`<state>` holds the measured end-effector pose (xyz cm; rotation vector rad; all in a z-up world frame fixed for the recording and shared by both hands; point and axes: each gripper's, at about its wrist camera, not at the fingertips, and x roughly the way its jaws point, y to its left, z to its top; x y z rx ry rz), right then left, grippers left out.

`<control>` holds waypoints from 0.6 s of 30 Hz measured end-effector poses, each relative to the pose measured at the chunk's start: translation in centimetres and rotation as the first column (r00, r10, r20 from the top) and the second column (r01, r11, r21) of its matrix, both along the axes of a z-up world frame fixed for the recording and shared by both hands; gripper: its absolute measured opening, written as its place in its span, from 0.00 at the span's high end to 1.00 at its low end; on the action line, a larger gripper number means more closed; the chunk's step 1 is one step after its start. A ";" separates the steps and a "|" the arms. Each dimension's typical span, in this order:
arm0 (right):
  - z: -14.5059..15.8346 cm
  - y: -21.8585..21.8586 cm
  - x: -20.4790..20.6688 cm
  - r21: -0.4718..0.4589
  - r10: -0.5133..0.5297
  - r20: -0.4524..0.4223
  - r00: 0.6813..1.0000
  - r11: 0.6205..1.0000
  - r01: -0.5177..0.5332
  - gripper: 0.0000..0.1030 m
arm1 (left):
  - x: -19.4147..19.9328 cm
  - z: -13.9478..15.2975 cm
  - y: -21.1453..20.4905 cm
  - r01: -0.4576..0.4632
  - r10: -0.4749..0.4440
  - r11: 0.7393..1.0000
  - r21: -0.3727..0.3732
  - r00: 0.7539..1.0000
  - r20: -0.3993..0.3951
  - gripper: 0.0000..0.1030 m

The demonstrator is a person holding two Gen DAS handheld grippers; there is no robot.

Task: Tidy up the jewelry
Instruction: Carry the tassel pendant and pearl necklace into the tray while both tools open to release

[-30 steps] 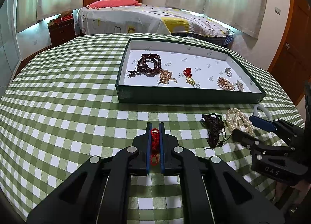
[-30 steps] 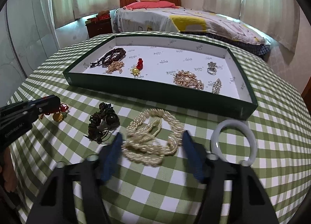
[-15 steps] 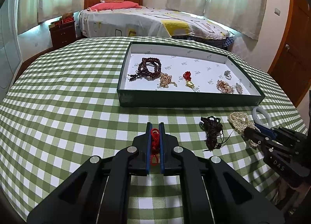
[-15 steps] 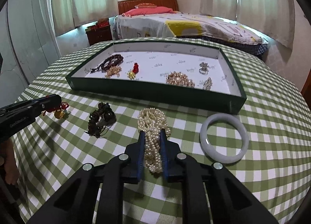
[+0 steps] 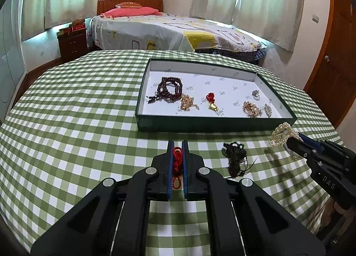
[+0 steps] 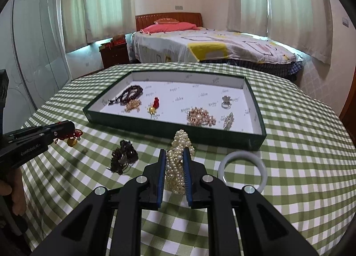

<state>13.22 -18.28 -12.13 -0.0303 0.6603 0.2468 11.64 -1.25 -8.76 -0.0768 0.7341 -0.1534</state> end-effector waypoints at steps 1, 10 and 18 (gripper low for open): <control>0.2 -0.1 0.0 0.002 0.000 0.006 1.000 1.000 0.000 0.85 | -0.1 0.3 -0.1 0.002 -0.002 1.000 -0.001 1.000 0.006 0.93; 2.7 -0.3 0.5 0.015 -0.001 0.069 0.998 1.000 0.000 0.85 | 0.5 2.8 -0.7 0.020 -0.018 0.999 -0.025 0.998 0.053 0.93; 5.0 -0.5 2.9 0.007 -0.005 0.134 0.991 1.000 0.004 0.85 | 3.3 4.9 -2.2 0.046 -0.043 0.999 -0.028 0.993 0.106 0.93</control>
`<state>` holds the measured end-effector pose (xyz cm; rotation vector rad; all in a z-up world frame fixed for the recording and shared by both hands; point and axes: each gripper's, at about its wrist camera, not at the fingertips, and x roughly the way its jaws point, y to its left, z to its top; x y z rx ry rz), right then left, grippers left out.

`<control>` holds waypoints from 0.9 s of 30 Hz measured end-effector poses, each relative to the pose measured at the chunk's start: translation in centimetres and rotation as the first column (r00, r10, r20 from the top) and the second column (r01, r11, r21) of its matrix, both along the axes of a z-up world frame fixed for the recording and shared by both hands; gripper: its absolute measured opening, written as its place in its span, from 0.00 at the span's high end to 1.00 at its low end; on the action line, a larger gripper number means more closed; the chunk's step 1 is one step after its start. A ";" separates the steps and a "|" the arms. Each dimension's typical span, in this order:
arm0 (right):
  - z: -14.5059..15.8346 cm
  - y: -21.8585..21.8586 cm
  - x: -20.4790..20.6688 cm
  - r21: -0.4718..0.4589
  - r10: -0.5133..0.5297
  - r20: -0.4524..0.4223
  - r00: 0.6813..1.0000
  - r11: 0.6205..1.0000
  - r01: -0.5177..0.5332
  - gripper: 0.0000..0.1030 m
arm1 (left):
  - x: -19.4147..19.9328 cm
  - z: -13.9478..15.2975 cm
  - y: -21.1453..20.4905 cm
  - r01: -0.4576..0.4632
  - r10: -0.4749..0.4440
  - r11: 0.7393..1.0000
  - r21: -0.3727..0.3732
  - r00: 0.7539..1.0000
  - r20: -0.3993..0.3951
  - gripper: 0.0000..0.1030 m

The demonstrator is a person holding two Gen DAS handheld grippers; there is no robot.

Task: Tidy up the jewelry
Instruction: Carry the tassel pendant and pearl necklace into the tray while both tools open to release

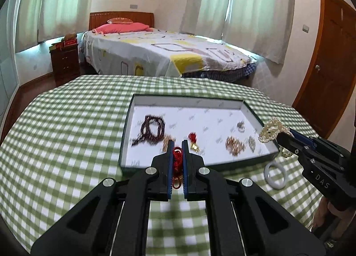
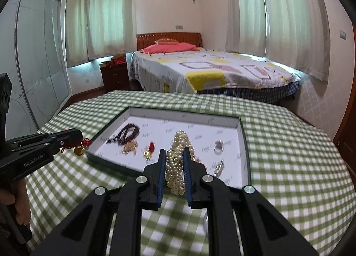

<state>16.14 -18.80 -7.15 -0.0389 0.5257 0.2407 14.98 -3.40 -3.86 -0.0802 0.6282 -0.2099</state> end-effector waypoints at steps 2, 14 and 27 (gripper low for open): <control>0.4 -0.1 0.8 -0.001 -0.004 0.013 1.000 1.000 0.004 0.85 | 0.9 0.2 -0.4 0.006 -0.006 1.000 0.004 1.000 0.008 0.93; -0.3 -1.0 7.7 -0.002 -0.022 -0.006 1.000 1.000 0.022 0.85 | 9.0 -0.2 -3.4 0.031 -0.031 0.999 0.025 1.000 -0.003 0.93; -4.0 -1.8 13.1 -0.009 -0.033 -0.116 0.993 0.999 0.032 0.85 | 15.4 -4.7 -4.8 0.012 -0.006 0.998 0.057 0.995 -0.104 0.93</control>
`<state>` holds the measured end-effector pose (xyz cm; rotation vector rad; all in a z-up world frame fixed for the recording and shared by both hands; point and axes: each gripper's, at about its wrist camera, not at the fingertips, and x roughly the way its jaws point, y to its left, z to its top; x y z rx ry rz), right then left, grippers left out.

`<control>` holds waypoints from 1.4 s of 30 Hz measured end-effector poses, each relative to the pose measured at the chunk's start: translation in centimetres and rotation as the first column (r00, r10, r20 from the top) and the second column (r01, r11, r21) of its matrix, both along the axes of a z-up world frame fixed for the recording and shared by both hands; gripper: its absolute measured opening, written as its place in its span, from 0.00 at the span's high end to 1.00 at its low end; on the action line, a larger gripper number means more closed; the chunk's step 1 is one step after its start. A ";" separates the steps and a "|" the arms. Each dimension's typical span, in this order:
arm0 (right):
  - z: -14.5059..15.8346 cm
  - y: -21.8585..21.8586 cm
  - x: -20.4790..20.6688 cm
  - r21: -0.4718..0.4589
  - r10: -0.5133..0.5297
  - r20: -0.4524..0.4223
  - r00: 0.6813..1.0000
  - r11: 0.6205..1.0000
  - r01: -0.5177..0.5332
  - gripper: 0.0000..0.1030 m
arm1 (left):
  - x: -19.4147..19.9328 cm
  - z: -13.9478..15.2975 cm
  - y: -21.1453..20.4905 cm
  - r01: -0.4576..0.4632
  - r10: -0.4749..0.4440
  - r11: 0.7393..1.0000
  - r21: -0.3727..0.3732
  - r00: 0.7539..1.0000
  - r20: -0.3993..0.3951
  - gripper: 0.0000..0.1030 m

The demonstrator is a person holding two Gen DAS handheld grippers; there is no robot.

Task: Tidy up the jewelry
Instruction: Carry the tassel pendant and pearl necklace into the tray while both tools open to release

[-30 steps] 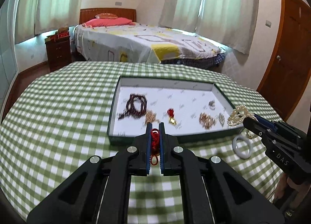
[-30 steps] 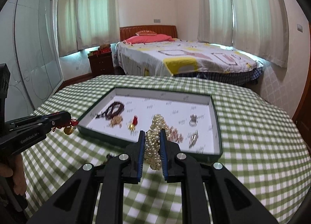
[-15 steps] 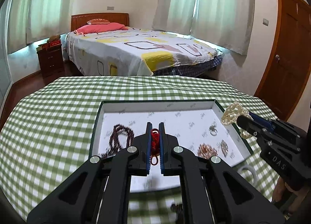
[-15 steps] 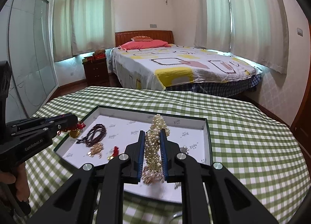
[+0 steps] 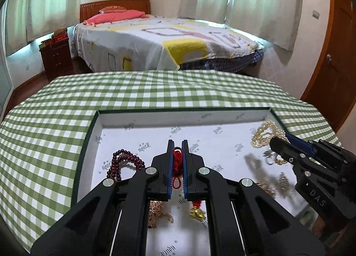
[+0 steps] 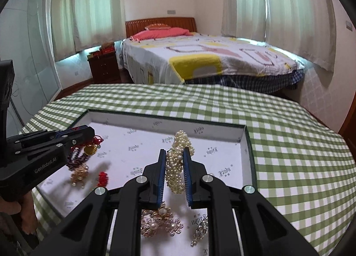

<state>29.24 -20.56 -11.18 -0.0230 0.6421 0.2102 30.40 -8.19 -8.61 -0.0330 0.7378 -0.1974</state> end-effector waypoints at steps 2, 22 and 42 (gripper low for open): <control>-0.5 0.0 0.4 -0.003 -0.004 -0.020 1.000 1.000 0.004 0.85 | 0.5 -0.7 0.1 -0.010 0.010 1.000 0.010 1.000 -0.021 0.93; -2.4 0.1 2.2 -0.012 -0.013 -0.147 0.989 1.000 0.012 0.82 | 2.6 -3.3 -0.9 -0.025 0.036 0.997 0.077 0.990 -0.136 0.93; -2.2 -0.1 1.7 -0.015 -0.015 -0.132 0.991 1.000 0.013 0.60 | 2.1 -3.1 -0.8 -0.038 0.049 0.996 0.080 0.990 -0.135 0.76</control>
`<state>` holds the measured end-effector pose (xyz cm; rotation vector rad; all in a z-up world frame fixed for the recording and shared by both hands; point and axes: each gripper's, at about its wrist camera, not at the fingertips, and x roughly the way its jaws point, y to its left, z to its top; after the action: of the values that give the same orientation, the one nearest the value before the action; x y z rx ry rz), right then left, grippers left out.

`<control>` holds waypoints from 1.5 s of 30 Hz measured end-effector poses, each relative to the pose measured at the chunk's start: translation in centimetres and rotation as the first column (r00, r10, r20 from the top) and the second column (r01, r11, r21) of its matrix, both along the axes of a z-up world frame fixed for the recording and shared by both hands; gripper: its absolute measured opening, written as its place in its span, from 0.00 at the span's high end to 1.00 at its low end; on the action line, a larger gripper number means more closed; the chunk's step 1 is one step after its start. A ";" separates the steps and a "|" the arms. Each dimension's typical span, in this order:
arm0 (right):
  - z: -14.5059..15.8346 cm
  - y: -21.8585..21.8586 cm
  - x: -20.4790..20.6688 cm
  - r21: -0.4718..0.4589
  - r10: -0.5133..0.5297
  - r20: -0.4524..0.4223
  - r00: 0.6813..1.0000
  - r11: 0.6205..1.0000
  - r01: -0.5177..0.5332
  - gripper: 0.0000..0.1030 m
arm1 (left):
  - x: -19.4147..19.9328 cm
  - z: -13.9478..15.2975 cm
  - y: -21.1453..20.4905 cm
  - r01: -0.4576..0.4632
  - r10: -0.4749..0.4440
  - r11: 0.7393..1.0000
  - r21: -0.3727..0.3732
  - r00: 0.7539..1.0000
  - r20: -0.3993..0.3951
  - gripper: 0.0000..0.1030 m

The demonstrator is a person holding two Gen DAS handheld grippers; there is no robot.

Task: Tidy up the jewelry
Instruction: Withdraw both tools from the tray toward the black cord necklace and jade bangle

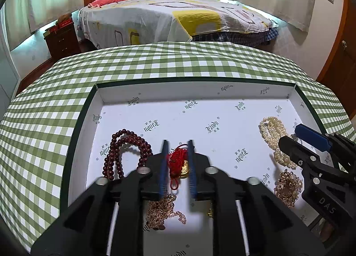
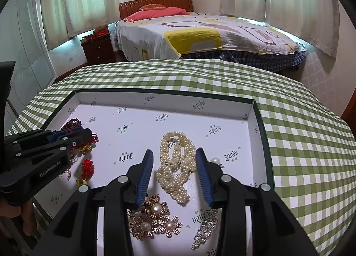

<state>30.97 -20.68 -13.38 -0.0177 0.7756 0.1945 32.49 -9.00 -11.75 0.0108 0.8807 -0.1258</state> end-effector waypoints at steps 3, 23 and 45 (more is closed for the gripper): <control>0.1 -0.1 -0.1 0.000 -0.001 0.003 1.000 1.000 0.001 0.58 | -0.2 0.3 0.2 -0.002 0.002 1.000 -0.006 1.000 0.005 0.72; 1.4 -0.2 -1.3 0.002 -0.014 0.034 0.999 1.000 0.014 0.26 | -2.2 2.5 0.5 -0.036 0.035 0.999 0.026 0.997 0.065 0.26; 3.9 -1.8 -5.5 0.012 -0.061 0.113 0.992 0.998 0.060 0.19 | -7.5 6.5 1.6 -0.061 0.054 0.998 0.029 0.982 0.182 0.13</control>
<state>25.46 -22.48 -9.49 0.0031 0.6607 0.1385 25.02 -7.35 -5.26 0.0286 0.7002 -0.0544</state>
